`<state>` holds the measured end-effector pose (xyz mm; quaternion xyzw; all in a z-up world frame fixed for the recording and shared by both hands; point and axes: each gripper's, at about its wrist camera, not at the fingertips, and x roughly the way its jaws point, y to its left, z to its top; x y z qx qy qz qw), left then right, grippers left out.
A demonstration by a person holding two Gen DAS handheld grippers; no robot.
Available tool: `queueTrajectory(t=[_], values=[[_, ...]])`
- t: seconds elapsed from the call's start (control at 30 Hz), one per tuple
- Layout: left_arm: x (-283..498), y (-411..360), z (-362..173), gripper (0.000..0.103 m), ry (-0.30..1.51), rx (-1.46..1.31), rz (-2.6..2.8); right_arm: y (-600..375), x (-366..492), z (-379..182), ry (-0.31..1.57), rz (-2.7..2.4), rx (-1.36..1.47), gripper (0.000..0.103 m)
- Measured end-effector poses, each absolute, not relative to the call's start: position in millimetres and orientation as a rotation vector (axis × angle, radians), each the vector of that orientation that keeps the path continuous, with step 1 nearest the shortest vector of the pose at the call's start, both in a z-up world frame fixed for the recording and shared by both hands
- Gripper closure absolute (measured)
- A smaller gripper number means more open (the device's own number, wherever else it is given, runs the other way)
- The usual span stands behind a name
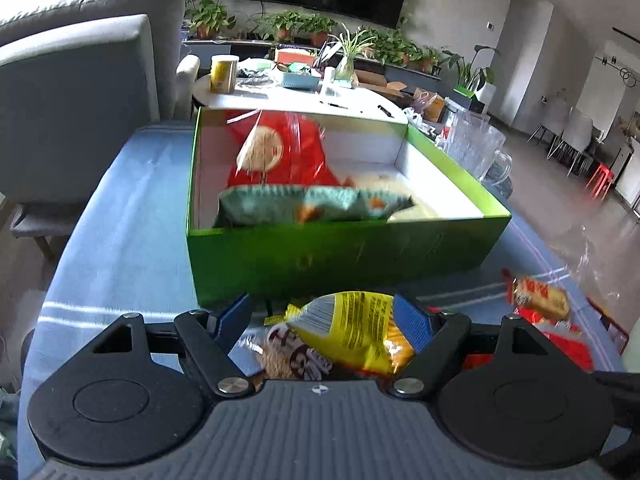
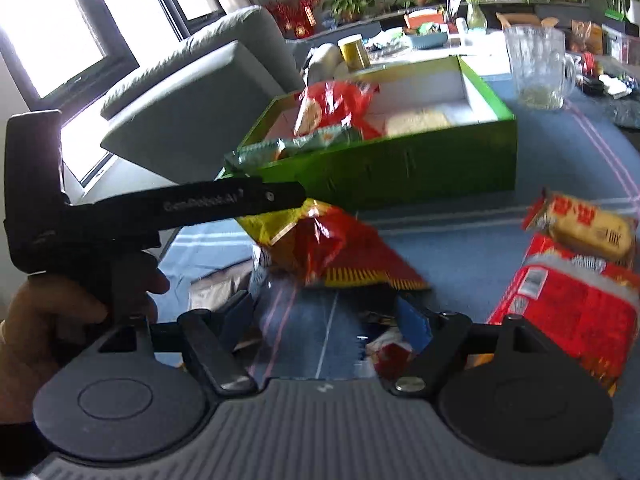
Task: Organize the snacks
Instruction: 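Grasp the yellow-and-red chip bag with the left gripper and lift it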
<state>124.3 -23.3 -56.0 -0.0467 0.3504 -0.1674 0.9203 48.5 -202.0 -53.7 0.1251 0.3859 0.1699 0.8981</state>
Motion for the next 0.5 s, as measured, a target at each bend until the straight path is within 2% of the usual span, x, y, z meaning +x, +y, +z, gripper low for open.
queueTrajectory(t=[0.5], values=[[88,-9,-68,0.027,0.748,-0.043,-0.319,-220,36,-49,0.78,0.35,0.339,0.023]])
